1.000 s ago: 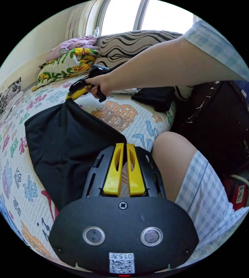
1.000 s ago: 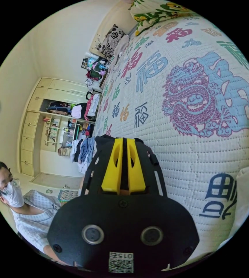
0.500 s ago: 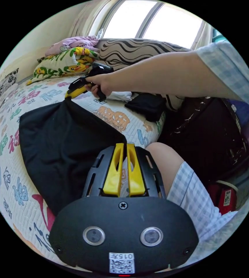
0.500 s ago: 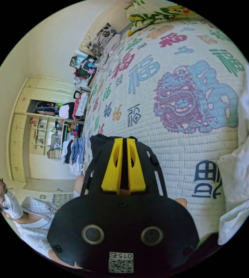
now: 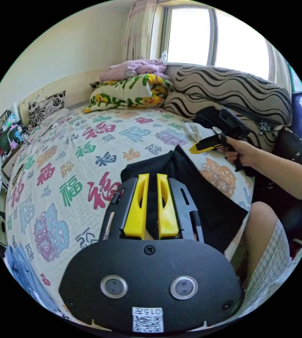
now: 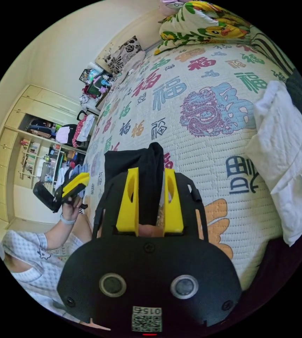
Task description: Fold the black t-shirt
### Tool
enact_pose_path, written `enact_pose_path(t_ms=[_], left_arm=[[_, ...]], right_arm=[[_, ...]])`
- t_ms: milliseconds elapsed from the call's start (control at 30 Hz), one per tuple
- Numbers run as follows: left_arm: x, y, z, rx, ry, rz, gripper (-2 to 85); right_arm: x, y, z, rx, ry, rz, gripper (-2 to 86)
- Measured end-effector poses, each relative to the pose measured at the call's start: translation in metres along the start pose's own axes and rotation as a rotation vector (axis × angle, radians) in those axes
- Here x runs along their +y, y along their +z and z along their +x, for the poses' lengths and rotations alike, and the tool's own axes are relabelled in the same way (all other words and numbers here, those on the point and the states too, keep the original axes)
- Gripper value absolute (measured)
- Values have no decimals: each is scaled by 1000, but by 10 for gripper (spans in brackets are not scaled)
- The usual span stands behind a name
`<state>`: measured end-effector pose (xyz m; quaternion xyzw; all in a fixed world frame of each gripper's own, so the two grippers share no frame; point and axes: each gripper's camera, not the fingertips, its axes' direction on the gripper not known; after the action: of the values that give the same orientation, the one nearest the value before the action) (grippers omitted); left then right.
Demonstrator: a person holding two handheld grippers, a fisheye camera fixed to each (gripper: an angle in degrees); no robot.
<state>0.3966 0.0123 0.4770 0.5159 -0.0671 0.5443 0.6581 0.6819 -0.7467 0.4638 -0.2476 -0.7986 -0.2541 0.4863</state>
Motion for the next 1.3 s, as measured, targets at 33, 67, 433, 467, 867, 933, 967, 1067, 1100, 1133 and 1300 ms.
enact_pose_path(t_ms=[33, 67, 433, 467, 867, 933, 967, 1067, 1100, 1133, 1300], left_arm=[[-15, 25, -17, -26, 6, -86, 48], [-26, 47, -31, -58, -15, -144, 52], [10, 124, -117, -4, -260, -205, 9], [16, 128, -119, -6, -262, -200, 13], [157, 95, -118, 224, -431, -246, 80], [172, 107, -116, 241, -442, -284, 62], [178, 114, -116, 230, -440, -304, 45], [187, 126, -121, 176, -419, -313, 18], [188, 128, -122, 164, -411, -314, 19], [191, 132, -122, 152, -405, -312, 19], [208, 134, -138, 191, -484, -330, 71]], right_arm=[[-4, 5, 0, 22, 29, 7, 108], [-8, 9, 1, 22, 51, 13, 102], [3, 18, 20, 48, 89, -50, 25], [6, 18, 22, 36, 95, -52, 37], [133, 6, 0, 43, 20, -309, 54], [142, 8, -1, 91, 13, -303, 21], [146, 5, 1, 76, 31, -285, 15], [153, -3, 12, 50, 83, -253, 14], [155, -4, 14, 41, 89, -250, 14], [158, -6, 16, 24, 105, -240, 19], [179, -16, 8, 7, 100, -261, 92]])
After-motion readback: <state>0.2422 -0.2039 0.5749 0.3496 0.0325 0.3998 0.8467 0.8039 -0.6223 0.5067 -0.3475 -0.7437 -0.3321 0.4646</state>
